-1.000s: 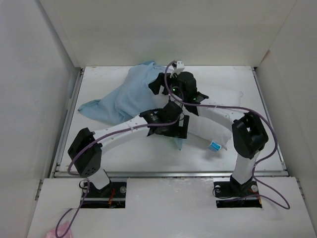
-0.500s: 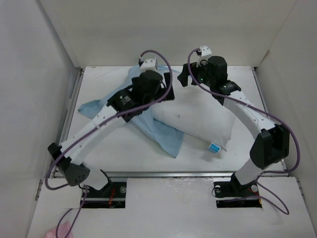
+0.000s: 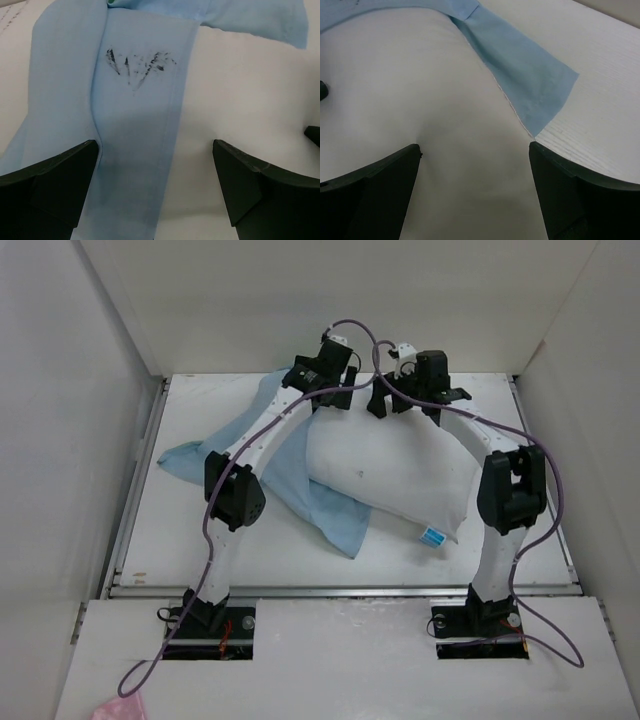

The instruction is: Put the pillow into the pillowcase

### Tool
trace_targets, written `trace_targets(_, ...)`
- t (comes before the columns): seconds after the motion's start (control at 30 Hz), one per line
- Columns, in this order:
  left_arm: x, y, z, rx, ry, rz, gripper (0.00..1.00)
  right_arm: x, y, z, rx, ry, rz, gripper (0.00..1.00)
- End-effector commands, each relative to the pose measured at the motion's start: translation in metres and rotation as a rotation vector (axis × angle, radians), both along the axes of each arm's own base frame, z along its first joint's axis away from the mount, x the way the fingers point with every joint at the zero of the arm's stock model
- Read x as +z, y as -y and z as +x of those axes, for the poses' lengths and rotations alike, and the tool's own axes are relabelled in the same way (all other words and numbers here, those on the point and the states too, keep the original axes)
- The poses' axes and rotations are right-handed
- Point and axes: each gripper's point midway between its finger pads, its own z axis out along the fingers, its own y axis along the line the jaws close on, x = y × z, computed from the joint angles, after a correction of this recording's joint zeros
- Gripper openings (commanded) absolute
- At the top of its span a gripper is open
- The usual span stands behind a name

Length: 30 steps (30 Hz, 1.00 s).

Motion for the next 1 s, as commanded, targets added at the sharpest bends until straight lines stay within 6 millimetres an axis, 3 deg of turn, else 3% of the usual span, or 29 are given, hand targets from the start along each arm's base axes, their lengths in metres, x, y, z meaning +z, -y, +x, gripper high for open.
trace_targets(0.0,0.038,0.008,-0.006,-0.104,0.062,0.026,1.0,0.011,-0.02,0.001,0.115,0.034,0.034,0.94)
trace_targets(0.07,0.031,-0.002,-0.002,-0.068,0.057,0.056,0.95,0.004,-0.025,-0.004,0.147,0.012,0.05,0.83)
trace_targets(0.1,0.016,-0.01,0.003,-0.038,0.031,0.075,0.82,-0.008,-0.026,-0.006,0.155,-0.013,0.051,0.7)
trace_targets(0.13,0.015,-0.013,0.002,-0.02,0.026,0.073,0.74,-0.013,-0.026,-0.009,0.162,-0.026,0.053,0.45)
trace_targets(0.2,0.008,-0.023,0.006,0.025,0.018,0.092,0.61,-0.02,-0.025,-0.014,0.163,-0.022,0.054,0.27)
trace_targets(0.23,0.002,-0.031,0.008,0.048,0.005,0.114,0.56,-0.01,-0.025,-0.017,0.159,0.003,0.065,0.21)
trace_targets(0.27,-0.001,-0.036,0.01,0.076,0.009,0.13,0.5,-0.003,-0.025,-0.016,0.16,0.042,0.072,0.05)
trace_targets(0.3,0.0,-0.038,0.011,0.088,0.014,0.14,0.5,0.004,-0.025,-0.023,0.172,0.071,0.083,0.0)
trace_targets(0.33,-0.005,-0.037,0.013,0.088,0.014,0.14,0.48,-0.004,-0.026,-0.027,0.179,0.051,0.084,0.0)
trace_targets(0.37,-0.006,-0.034,0.013,0.07,0.008,0.137,0.48,0.01,-0.025,-0.029,0.181,0.091,0.09,0.0)
trace_targets(0.4,-0.004,-0.031,0.015,0.063,0.017,0.122,0.39,0.011,-0.025,-0.032,0.181,0.099,0.092,0.0)
trace_targets(0.47,-0.008,-0.028,0.017,0.048,0.014,0.124,0.28,0.011,-0.026,-0.04,0.202,0.101,0.103,0.0)
trace_targets(0.5,-0.01,-0.028,0.019,0.063,0.017,0.122,0.18,0.017,-0.027,-0.042,0.211,0.12,0.11,0.0)
trace_targets(0.53,-0.009,-0.027,0.021,0.063,0.024,0.117,0.0,0.016,-0.03,-0.045,0.232,0.118,0.121,0.0)
trace_targets(0.6,-0.003,-0.022,0.024,0.051,0.044,0.09,0.0,0.017,-0.039,-0.054,0.274,0.121,0.137,0.0)
trace_targets(0.67,0.017,-0.011,0.021,0.024,0.084,0.045,0.0,0.02,-0.059,-0.065,0.335,0.126,0.154,0.0)
trace_targets(0.73,0.056,0.007,0.013,-0.025,0.17,-0.005,0.0,0.027,-0.075,-0.074,0.386,0.152,0.157,0.0)
trace_targets(0.8,0.094,0.029,0.001,-0.083,0.253,-0.061,0.0,0.038,-0.104,-0.094,0.46,0.182,0.173,0.0)
trace_targets(0.87,0.111,0.048,-0.012,-0.16,0.281,-0.094,0.0,0.064,-0.121,-0.109,0.506,0.276,0.195,0.0)
trace_targets(0.9,0.117,0.053,-0.018,-0.174,0.29,-0.102,0.0,0.063,-0.135,-0.128,0.559,0.286,0.209,0.0)
trace_targets(0.93,0.129,0.065,-0.029,-0.201,0.307,-0.12,0.0,0.092,-0.142,-0.14,0.594,0.375,0.242,0.0)
trace_targets(0.97,0.129,0.071,-0.034,-0.215,0.307,-0.122,0.0,0.1,-0.148,-0.149,0.607,0.398,0.266,0.0)
